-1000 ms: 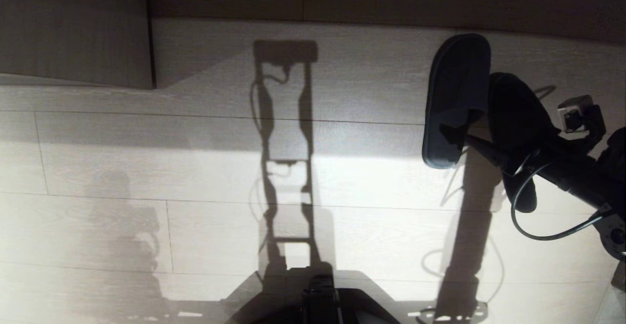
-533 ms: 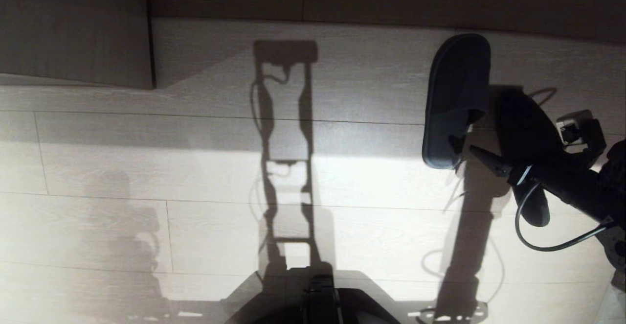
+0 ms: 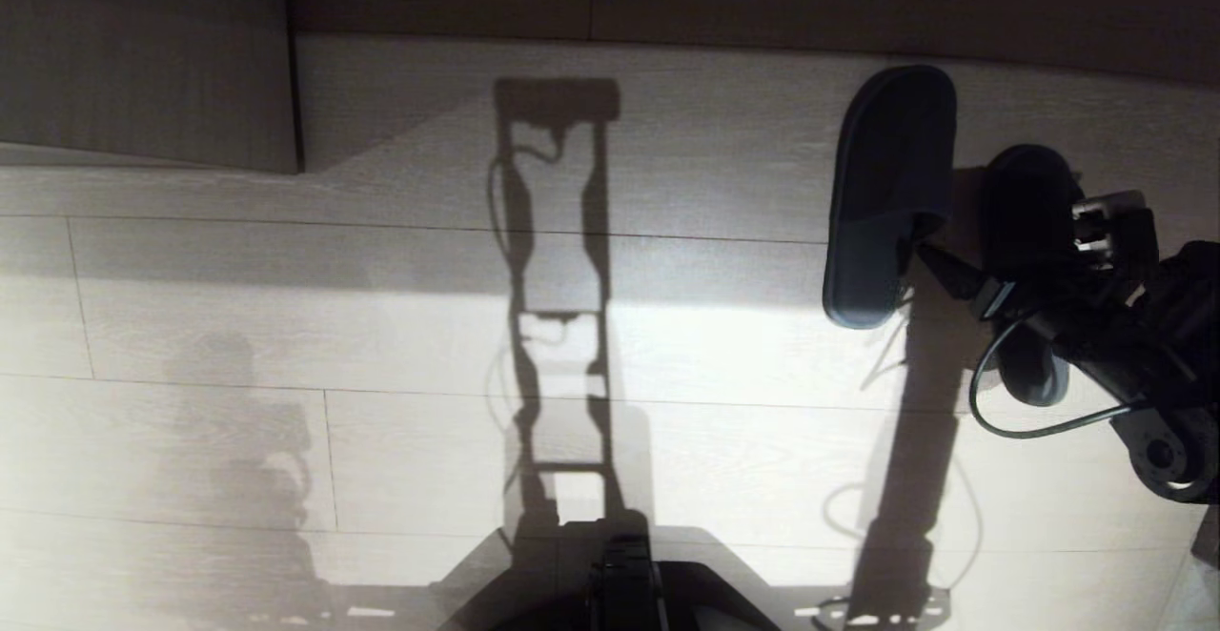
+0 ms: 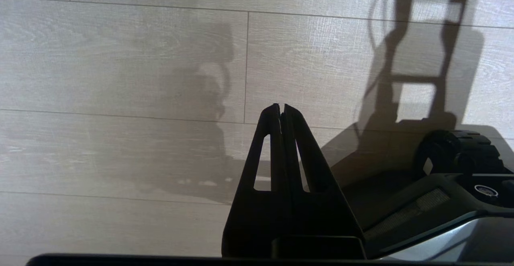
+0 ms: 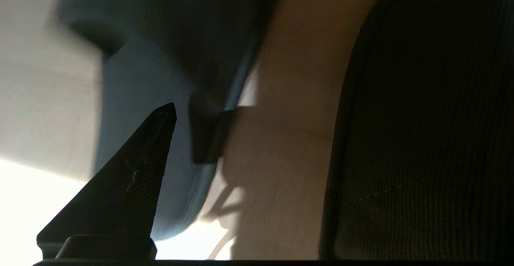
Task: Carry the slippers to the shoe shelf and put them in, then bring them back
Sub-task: Place the slippers on the floor
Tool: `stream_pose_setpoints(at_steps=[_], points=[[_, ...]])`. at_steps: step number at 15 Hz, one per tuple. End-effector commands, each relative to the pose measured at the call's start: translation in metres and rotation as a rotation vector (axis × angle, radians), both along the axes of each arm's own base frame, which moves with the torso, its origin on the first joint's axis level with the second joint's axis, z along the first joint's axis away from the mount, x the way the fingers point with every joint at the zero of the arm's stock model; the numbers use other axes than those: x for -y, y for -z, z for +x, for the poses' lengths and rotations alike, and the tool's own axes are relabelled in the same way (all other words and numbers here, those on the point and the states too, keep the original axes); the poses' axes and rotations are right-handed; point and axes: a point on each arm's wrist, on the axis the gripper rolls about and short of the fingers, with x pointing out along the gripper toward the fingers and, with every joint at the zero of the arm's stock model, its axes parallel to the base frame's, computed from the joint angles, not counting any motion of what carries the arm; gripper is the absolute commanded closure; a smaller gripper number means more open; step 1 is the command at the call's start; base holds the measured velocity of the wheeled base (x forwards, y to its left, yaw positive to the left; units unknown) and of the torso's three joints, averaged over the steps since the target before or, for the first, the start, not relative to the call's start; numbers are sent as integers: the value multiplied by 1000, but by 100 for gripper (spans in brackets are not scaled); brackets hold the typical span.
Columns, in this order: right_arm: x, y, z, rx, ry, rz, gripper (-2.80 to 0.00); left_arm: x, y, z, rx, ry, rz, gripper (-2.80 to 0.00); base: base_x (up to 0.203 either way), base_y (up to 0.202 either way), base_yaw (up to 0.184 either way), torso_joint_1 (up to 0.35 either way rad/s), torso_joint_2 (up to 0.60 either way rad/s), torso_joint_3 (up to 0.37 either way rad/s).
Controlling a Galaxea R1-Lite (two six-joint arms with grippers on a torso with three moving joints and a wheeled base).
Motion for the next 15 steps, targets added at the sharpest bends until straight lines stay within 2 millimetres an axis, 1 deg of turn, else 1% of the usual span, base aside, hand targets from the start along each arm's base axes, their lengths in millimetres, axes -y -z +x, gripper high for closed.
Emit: stream_pose_setpoints(at_steps=[1, 3, 4, 7, 10, 12, 15], points=[[-2, -9, 3, 37, 18, 10, -280, 0, 0, 0, 1, 0, -1, 0, 0, 0, 0, 0, 0, 0], [-5, -28, -3, 92, 64, -7, -280, 0, 0, 0, 1, 0, -1, 0, 0, 0, 0, 0, 0, 0], [-6, -29, -5, 85, 68, -6, -280, 0, 0, 0, 1, 0, -1, 0, 0, 0, 0, 0, 0, 0], [-9, -42, -24, 72, 76, -9, -280, 0, 0, 0, 1, 0, -1, 0, 0, 0, 0, 0, 0, 0], [-11, -46, -34, 68, 81, -39, -280, 0, 0, 0, 1, 0, -1, 0, 0, 0, 0, 0, 0, 0], [-12, -44, -37, 64, 77, -48, -280, 0, 0, 0, 1, 0, -1, 0, 0, 0, 0, 0, 0, 0], [-13, -50, -43, 80, 76, -50, -280, 0, 0, 0, 1, 0, -1, 0, 0, 0, 0, 0, 0, 0]])
